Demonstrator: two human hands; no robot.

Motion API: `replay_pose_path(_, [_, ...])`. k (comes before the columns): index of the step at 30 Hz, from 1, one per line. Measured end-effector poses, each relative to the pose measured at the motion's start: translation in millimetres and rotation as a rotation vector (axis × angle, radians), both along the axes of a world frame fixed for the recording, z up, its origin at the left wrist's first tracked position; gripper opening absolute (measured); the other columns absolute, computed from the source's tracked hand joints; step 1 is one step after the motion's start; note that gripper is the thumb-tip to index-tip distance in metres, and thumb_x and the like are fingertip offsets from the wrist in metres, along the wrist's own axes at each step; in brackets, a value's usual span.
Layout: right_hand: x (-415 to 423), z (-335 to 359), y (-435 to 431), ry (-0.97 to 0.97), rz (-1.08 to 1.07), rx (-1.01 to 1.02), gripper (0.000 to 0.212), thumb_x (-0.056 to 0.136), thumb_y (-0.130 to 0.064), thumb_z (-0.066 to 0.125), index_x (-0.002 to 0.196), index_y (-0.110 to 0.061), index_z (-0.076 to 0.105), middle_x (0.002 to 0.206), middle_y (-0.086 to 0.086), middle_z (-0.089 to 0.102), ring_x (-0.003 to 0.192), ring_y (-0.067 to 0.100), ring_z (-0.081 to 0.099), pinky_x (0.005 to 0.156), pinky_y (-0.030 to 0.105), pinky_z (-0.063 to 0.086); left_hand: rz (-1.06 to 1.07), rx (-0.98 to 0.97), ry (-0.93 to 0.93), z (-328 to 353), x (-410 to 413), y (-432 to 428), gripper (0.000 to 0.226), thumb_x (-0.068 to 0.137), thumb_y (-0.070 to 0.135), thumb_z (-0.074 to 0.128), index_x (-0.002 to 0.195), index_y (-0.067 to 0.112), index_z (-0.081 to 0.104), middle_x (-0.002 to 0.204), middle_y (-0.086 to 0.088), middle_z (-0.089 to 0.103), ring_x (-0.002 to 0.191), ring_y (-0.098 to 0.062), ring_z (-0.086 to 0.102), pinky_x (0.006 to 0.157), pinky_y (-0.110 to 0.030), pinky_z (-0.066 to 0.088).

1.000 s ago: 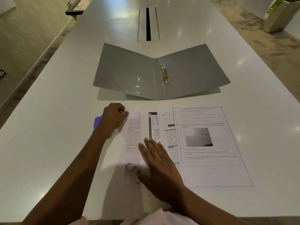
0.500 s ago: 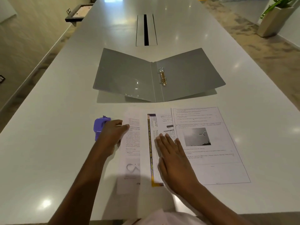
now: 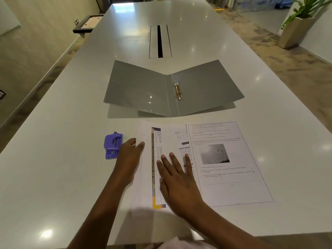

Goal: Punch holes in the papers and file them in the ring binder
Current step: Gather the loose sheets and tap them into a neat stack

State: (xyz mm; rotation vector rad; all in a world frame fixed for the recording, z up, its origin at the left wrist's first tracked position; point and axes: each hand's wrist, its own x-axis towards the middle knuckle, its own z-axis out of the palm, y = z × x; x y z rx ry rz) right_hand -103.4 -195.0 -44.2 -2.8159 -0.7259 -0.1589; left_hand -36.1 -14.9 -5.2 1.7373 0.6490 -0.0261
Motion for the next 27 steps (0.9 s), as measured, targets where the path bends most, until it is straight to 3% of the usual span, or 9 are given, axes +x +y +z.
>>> replay_pose_path(3, [0.2,-0.8,8.6,-0.008,-0.012,0.010,0.052,0.105,-0.035,0.046,0.154,-0.017,0.048,0.163,0.006,0.044,0.156,0.031,0.029,0.122,0.062,0.012,-0.033,0.043,-0.017,-4.9,-1.8,1.3,0.047,0.103,0.028,0.064,0.147,0.015,0.055,0.141,-0.008,0.068,0.123,-0.029,0.069,0.102,-0.054,0.059])
replay_pose_path(12, [7.5,0.0,11.3,-0.038,-0.054,0.147,0.052,0.108,-0.029,0.039,0.157,-0.011,0.043,0.164,0.007,0.043,0.156,0.024,0.032,0.124,0.049,0.015,-0.083,0.062,-0.039,-1.3,-3.1,-5.0,0.041,0.106,0.033,0.057,0.144,0.017,0.059,0.135,-0.006,0.072,0.115,-0.026,0.074,0.100,-0.054,0.060])
replay_pose_path(16, [17.4,3.6,-22.9,-0.150,-0.101,0.074,0.062,0.094,-0.013,0.063,0.153,-0.001,0.046,0.160,0.017,0.046,0.152,0.031,0.038,0.122,0.045,0.020,-0.081,0.040,-0.042,-1.7,-4.2,-4.6,0.027,0.108,0.025,0.055,0.130,0.014,0.065,0.116,-0.005,0.078,0.095,-0.019,0.079,0.086,-0.043,0.065])
replay_pose_path(20, [25.0,-0.1,-56.8,-0.131,-0.144,-0.049,0.065,0.094,-0.016,0.055,0.157,-0.004,0.040,0.166,0.014,0.037,0.157,0.031,0.027,0.124,0.052,0.019,-0.099,0.044,-0.069,-4.3,-5.8,-6.1,0.015,0.109,0.019,0.053,0.108,0.016,0.068,0.096,0.001,0.077,0.073,-0.005,0.077,0.069,-0.023,0.063])
replay_pose_path(23, [24.7,-5.4,-68.9,-0.136,-0.129,-0.099,0.063,0.094,-0.019,0.052,0.156,-0.006,0.043,0.164,0.011,0.040,0.156,0.032,0.029,0.123,0.054,0.020,-0.127,0.033,-0.076,-7.5,-6.4,-9.7,0.015,0.109,0.019,0.052,0.111,0.014,0.067,0.091,0.005,0.075,0.064,0.007,0.073,0.050,-0.008,0.052])
replay_pose_path(25, [22.2,-9.9,-69.4,-0.138,-0.120,-0.099,0.062,0.096,-0.019,0.053,0.156,-0.008,0.043,0.164,0.010,0.041,0.156,0.032,0.028,0.122,0.055,0.019,-0.128,0.021,-0.079,-9.6,-6.2,-11.6,0.014,0.109,0.021,0.052,0.112,0.018,0.065,0.092,0.006,0.074,0.065,0.009,0.073,0.048,-0.007,0.050])
replay_pose_path(27, [20.6,-12.3,-65.3,-0.126,-0.130,-0.086,0.061,0.098,-0.019,0.053,0.158,-0.009,0.041,0.166,0.010,0.038,0.157,0.031,0.025,0.124,0.054,0.018,-0.123,0.016,-0.084,-8.8,-7.2,-13.9,0.015,0.110,0.024,0.051,0.110,0.020,0.065,0.093,0.003,0.076,0.070,-0.001,0.076,0.053,-0.011,0.052])
